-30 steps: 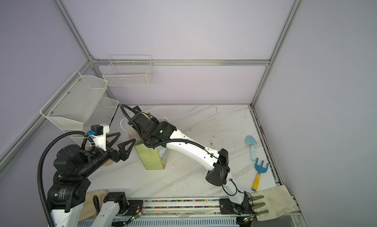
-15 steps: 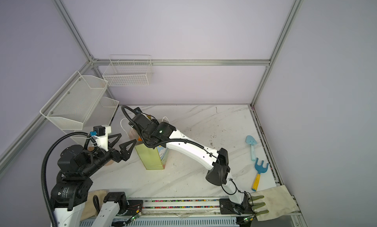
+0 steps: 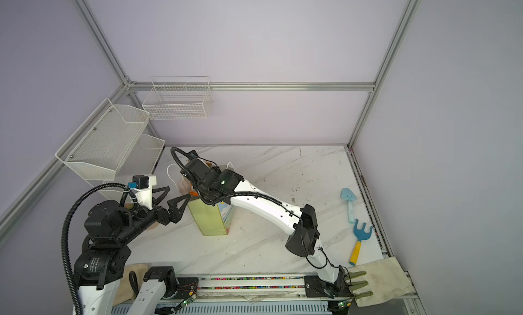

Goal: Place the snacks into the paper bag
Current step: Place the snack in the paper bag.

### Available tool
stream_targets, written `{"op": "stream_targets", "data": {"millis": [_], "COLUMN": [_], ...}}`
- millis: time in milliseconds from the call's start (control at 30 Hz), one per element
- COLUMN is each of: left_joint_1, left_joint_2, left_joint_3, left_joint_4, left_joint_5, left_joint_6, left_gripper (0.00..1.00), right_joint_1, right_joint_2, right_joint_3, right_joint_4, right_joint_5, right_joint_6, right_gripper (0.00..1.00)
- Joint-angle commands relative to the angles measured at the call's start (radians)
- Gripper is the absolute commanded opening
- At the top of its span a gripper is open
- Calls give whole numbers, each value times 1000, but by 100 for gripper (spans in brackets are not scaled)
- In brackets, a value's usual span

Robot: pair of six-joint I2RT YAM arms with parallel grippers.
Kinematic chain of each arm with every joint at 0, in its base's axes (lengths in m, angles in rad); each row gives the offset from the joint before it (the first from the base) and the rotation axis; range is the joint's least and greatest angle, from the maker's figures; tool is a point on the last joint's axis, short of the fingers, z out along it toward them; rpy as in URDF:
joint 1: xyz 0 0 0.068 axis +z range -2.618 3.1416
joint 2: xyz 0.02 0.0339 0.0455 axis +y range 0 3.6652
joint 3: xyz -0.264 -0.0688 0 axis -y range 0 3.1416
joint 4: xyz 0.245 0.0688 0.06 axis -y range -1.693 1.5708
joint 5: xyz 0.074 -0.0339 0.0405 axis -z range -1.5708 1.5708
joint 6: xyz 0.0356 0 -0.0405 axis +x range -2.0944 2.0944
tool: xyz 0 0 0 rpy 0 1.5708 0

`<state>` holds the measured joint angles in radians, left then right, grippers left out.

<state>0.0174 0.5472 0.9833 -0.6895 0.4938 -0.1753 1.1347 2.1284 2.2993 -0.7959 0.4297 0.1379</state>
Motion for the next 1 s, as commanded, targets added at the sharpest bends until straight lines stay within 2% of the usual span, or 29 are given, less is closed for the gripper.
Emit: {"op": "stream_targets", "data": {"millis": [0, 633, 800, 900, 967], "left_joint_1": [-4, -4, -5, -4, -5], "left_joint_2": [-6, 0, 3, 3, 5], "left_joint_3": [-27, -38, -37, -35, -35], "left_joint_4": [42, 42, 39, 36, 35], "left_joint_5": [2, -22, -37, -44, -44], "left_joint_6": [-5, -24, -27, -27, -29], "left_gripper": [99, 99, 99, 99, 99], "right_joint_1": [-6, -6, -6, -6, -6], "right_joint_2": [1, -130, -136, -147, -158], "right_joint_3": [-31, -166, -176, -181, -184], "right_joint_4": [-34, 7, 7, 13, 17], "right_joint_5": [-29, -76, -81, -91, -99], "right_joint_6": [18, 44, 48, 53, 54], "right_gripper": [7, 8, 22, 27, 38]}}
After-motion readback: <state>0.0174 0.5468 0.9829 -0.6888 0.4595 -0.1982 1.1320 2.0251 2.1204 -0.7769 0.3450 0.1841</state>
